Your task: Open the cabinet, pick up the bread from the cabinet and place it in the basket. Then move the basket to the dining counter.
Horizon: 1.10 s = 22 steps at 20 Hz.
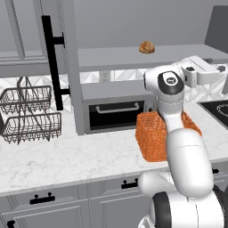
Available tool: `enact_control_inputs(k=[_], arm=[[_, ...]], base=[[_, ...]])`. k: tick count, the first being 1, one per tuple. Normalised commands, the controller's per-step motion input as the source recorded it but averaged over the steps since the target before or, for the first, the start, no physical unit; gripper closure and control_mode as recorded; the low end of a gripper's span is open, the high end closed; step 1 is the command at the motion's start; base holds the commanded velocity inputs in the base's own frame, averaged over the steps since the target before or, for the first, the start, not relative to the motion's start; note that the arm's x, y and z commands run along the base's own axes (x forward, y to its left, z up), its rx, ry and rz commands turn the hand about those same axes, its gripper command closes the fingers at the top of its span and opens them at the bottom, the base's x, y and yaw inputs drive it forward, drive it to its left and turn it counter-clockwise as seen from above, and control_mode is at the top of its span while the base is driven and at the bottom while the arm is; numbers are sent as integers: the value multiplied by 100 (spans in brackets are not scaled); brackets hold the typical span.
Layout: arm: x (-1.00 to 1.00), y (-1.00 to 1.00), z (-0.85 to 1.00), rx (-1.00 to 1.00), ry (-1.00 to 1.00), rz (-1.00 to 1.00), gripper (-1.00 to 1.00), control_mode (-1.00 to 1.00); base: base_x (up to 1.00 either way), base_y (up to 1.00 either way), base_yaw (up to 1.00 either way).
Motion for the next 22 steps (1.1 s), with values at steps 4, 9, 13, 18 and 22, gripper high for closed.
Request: enact_control_inputs(k=[4, 9, 13, 18, 22], arm=[[0, -76, -14, 7, -1, -1, -100, -100], [0, -43, -12, 3, -2, -2, -100, -100], [-37, -78, 0, 3, -3, -1, -100, -100], [-38, -96, 0, 3, 0, -3, -100, -100], [-18, -86, 0, 3, 0, -6, -100, -100]], base=[[0, 0, 0], [0, 0, 0], [0, 0, 0], [0, 0, 0], [0, 0, 0]])
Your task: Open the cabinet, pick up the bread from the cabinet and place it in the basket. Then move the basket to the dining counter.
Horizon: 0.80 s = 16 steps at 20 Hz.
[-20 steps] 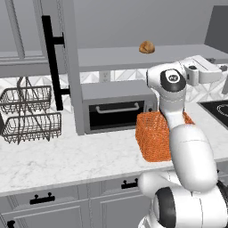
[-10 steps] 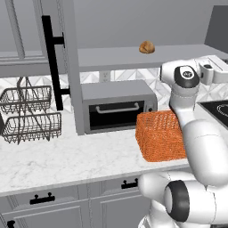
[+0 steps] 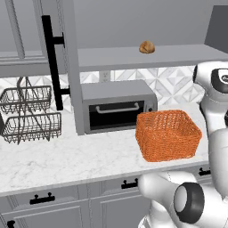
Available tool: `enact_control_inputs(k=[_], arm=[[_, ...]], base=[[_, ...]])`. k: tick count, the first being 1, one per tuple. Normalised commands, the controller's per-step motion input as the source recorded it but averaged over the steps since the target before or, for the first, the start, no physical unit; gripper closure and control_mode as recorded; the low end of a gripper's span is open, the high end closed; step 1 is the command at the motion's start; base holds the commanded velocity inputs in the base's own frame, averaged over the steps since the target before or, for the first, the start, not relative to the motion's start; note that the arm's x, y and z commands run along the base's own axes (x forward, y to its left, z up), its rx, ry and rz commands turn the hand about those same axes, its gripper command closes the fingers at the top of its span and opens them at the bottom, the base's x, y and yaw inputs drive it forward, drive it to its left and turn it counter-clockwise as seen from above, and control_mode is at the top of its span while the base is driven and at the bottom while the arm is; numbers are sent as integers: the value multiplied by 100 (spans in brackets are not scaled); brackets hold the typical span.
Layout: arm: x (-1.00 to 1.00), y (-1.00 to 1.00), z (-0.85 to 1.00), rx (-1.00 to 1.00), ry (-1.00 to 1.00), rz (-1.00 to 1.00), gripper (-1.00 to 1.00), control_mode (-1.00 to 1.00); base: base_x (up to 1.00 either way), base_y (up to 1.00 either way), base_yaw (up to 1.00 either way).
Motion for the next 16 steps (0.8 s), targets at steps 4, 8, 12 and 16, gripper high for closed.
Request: enact_control_inputs(k=[4, 8, 12, 16], arm=[[-5, -67, 0, 3, 0, -1, -100, -100], [0, -44, 0, 4, 0, 0, -100, -100], [0, -17, 0, 0, 2, 0, -100, -100], [6, -11, 0, 0, 0, 0, -100, -100]], base=[[0, 0, 0], [0, 0, 0], [0, 0, 0], [0, 0, 0]])
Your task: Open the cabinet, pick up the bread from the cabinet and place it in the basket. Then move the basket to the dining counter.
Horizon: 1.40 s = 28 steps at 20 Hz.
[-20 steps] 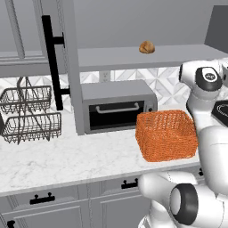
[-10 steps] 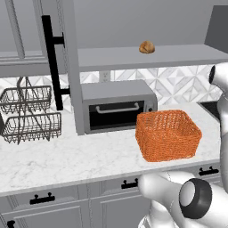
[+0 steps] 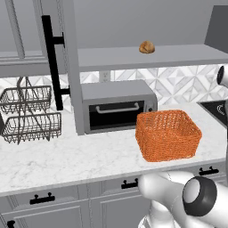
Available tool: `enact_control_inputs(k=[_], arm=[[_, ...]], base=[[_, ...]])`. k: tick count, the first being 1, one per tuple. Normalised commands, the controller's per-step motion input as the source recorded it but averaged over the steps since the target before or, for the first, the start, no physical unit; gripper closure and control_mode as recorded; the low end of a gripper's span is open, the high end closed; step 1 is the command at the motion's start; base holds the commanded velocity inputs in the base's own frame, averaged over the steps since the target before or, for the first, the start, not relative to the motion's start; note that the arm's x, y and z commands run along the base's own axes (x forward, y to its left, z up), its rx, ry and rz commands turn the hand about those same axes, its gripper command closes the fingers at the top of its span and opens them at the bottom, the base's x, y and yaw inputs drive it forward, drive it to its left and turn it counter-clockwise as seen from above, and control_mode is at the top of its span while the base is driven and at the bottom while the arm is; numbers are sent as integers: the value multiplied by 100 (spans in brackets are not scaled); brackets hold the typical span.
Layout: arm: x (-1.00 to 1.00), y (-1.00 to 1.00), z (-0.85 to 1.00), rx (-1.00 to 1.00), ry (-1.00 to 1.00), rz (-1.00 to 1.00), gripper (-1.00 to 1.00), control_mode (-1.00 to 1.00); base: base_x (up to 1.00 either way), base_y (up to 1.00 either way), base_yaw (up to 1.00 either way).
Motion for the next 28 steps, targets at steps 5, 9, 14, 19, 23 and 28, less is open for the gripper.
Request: enact_control_inputs(k=[5, 9, 14, 19, 23, 28], arm=[[12, -33, 0, 1, 0, 1, -100, -100], [-3, -3, 0, 0, 1, 1, -100, -100], [-53, 63, -5, -2, 0, 3, -100, -100], [-44, 100, 0, -4, 0, 19, -100, -100], [-16, 100, 6, 0, 8, 37, -100, -100], [-2, 100, 11, 4, 24, 54, -100, -100]], base=[[0, 0, 0], [0, 0, 0], [0, 0, 0], [0, 0, 0], [0, 0, 0], [0, 0, 0]])
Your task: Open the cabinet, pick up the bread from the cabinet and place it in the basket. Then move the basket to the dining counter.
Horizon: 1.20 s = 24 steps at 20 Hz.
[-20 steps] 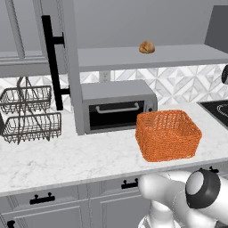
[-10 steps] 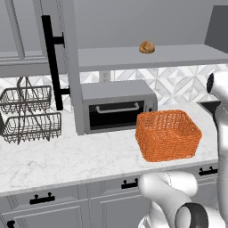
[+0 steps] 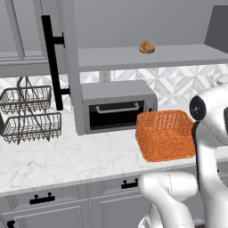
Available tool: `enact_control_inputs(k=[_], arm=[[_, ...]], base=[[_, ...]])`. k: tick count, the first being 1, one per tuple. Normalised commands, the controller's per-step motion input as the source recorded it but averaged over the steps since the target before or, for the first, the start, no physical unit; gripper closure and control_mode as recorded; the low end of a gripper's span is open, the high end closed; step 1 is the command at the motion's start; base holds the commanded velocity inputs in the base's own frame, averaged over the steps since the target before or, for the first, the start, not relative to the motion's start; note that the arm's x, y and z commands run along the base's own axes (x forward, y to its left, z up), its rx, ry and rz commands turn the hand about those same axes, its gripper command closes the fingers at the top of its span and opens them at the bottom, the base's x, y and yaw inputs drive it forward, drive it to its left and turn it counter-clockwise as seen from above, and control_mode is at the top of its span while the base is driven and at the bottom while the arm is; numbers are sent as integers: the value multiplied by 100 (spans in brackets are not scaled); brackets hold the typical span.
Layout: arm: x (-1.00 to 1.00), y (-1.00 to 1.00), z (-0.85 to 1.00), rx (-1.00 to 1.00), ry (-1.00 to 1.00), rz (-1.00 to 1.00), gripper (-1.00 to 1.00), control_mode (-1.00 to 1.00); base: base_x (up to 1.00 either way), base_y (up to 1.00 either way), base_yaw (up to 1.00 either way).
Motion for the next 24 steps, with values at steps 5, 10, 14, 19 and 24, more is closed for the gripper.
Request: enact_control_inputs(k=[5, 10, 14, 19, 24], arm=[[3, 96, 7, 12, 34, 63, -100, -100], [26, 77, 15, 20, 33, 62, -100, -100], [30, 37, 53, 31, 28, 43, -100, -100], [55, 19, 54, 37, 27, 27, -100, -100], [83, 8, -17, 12, 7, 15, -100, -100]], base=[[0, 0, 0], [0, 0, 0], [0, 0, 0], [0, 0, 0], [0, 0, 0]])
